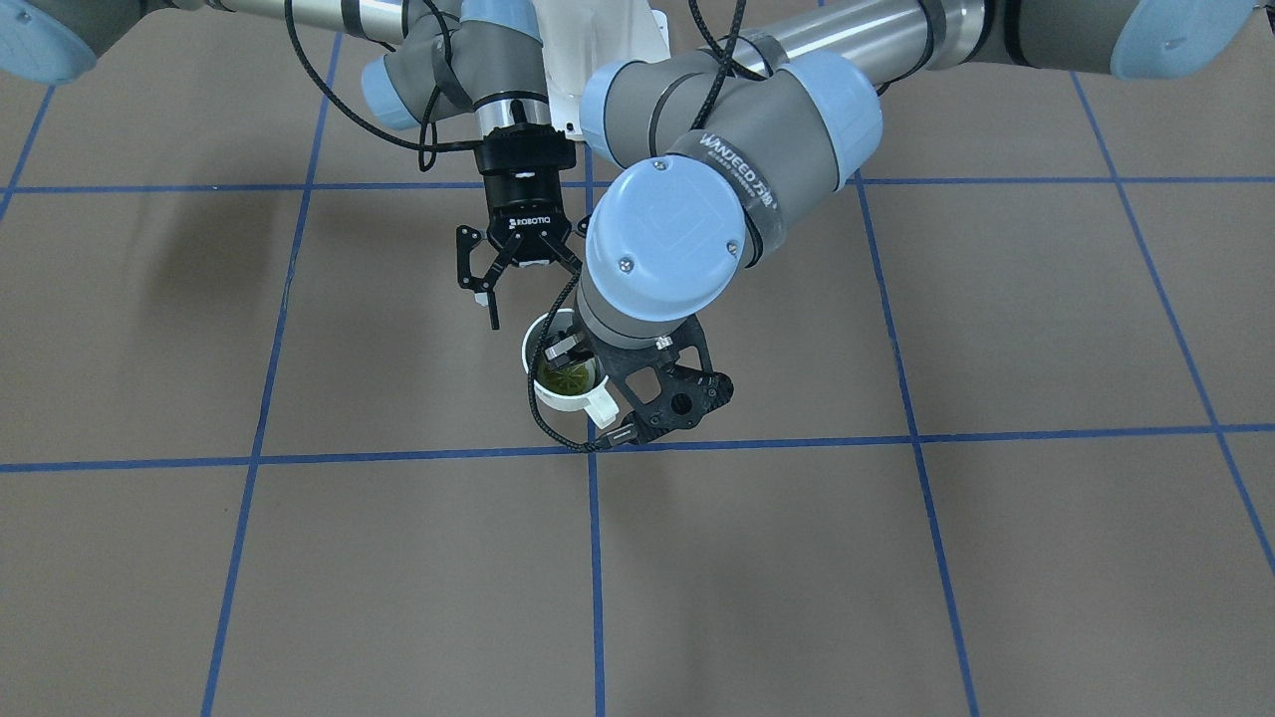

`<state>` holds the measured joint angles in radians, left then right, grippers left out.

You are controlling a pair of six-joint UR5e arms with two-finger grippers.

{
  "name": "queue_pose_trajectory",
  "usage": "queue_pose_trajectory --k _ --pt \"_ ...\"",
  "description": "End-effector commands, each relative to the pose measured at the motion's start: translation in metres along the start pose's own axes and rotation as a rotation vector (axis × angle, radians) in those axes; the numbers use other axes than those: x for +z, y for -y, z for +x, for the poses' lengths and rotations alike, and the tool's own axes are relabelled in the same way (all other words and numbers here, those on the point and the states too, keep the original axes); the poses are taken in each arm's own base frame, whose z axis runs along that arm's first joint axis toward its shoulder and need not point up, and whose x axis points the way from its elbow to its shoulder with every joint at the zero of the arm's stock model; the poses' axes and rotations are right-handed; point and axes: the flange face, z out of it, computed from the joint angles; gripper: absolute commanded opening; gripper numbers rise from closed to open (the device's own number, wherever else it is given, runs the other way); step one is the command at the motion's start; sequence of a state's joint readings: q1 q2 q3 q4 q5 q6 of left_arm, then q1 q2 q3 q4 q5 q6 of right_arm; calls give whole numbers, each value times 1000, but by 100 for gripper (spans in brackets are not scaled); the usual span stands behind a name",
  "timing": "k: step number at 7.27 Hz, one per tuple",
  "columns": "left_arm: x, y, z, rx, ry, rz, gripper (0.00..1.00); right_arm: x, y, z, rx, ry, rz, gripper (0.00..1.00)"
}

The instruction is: Left arm hands cup to right arm to dump lemon

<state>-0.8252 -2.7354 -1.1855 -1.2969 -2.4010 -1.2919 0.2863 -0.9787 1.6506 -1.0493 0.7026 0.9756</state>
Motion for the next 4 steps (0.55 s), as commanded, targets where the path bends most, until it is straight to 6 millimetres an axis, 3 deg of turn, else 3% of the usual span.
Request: queue_pose_trajectory --k 1,4 --pt "3 -3 -2 3 0 -4 0 0 0 1 -3 -1 0 99" --pt "2 -10 3 13 -4 -7 0 1 -1 1 -13 -1 -2 99"
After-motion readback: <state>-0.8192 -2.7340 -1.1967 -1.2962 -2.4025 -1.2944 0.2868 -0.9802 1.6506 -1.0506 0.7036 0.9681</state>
